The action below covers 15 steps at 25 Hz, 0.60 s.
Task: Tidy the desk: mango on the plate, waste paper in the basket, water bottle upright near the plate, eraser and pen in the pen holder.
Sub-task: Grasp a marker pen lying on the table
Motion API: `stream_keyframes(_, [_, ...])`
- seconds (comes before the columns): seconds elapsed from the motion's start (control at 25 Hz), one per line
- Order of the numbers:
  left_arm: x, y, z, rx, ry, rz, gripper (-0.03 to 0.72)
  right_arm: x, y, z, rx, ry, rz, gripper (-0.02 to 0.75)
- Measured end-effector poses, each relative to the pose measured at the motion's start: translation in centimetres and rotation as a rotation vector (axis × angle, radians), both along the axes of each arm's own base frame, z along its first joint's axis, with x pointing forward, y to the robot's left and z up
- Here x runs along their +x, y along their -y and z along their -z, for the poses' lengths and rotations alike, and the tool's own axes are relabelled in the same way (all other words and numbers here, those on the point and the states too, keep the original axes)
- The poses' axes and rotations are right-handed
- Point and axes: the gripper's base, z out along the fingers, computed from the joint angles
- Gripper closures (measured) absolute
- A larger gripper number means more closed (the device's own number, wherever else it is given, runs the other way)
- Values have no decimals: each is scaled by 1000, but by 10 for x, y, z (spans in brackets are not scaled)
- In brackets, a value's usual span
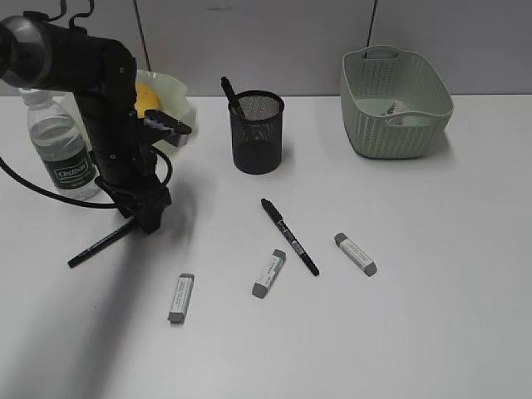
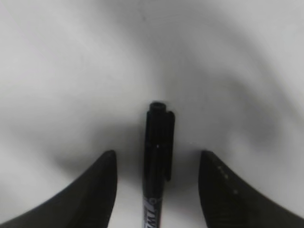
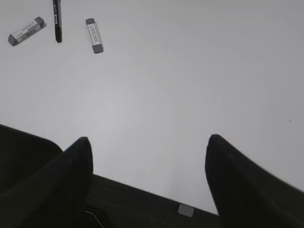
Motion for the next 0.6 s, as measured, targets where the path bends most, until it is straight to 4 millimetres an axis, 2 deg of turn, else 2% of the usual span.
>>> stream_keyframes(0.36, [1,0,0,4,12,6,442,0,0,0,0,0,0,155])
stream_keyframes(0.52, [2,0,0,2,16,6,552,0,0,0,0,0,0,155])
stream_keyframes(0.6, [2,0,0,3,15,7,562,0,0,0,0,0,0,155])
